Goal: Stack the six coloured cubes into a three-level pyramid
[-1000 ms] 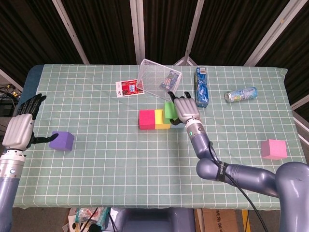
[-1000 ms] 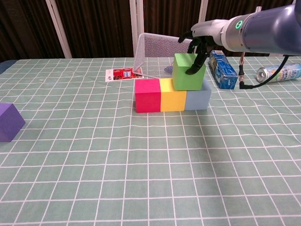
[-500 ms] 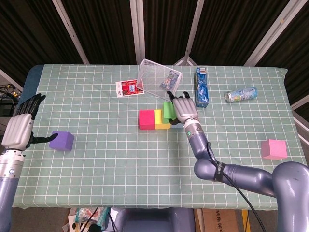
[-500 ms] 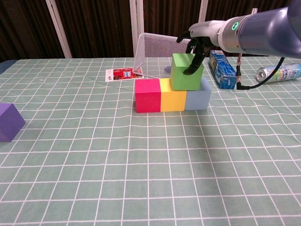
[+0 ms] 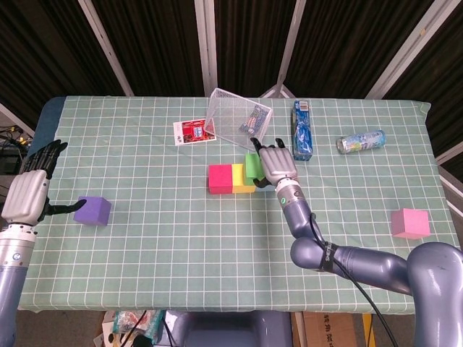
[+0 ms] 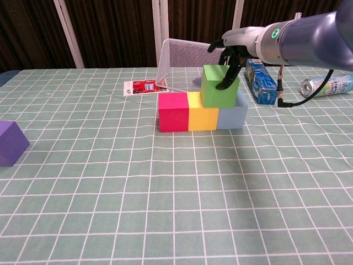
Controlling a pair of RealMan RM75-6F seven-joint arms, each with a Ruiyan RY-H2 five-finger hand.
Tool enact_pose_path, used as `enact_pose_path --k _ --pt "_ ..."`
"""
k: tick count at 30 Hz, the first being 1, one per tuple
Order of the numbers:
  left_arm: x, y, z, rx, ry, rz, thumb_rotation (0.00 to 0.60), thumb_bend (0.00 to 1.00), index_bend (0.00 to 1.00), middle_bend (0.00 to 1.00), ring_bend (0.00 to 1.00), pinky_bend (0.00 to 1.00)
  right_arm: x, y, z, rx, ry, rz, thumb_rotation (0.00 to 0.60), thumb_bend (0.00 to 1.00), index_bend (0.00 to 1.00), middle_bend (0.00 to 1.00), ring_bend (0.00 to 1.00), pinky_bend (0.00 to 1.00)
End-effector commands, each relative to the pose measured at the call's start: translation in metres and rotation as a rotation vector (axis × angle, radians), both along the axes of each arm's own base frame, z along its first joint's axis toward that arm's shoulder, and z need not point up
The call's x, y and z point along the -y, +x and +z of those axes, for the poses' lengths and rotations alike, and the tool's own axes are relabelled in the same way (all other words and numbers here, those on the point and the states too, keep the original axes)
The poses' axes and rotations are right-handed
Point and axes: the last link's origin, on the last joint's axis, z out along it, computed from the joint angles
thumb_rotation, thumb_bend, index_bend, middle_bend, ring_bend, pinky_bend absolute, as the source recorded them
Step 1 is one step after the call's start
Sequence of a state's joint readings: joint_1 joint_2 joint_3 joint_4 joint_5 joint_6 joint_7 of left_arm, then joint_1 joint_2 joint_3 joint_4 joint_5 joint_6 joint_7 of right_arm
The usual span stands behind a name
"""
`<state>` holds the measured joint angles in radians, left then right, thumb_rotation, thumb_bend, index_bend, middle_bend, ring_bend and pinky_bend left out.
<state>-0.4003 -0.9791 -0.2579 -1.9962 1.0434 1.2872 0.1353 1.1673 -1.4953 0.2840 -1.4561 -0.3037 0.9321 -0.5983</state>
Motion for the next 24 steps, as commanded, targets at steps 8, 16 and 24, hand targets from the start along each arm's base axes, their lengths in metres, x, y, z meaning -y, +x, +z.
enact_pose_path --k 8,16,24 --pt "-0.0003 -0.0002 0.0010 0.003 0.003 0.001 0.600 0.09 0.00 0.00 0.00 0.00 0.0004 0.0012 -0.0011 -0.004 -0.003 0.005 0.600 0.30 0.00 0.40 0.26 0.00" --pt "-0.0002 0.0000 0.0014 0.004 0.003 -0.001 0.600 0.09 0.00 0.00 0.00 0.00 0.0007 0.0039 0.0007 -0.015 -0.010 0.015 0.600 0.30 0.00 0.40 0.26 0.00" --pt "0.0004 0.0004 0.0016 0.005 0.002 -0.002 0.600 0.09 0.00 0.00 0.00 0.00 -0.0003 0.0018 -0.0009 -0.026 -0.005 0.009 0.600 0.30 0.00 0.40 0.26 0.00"
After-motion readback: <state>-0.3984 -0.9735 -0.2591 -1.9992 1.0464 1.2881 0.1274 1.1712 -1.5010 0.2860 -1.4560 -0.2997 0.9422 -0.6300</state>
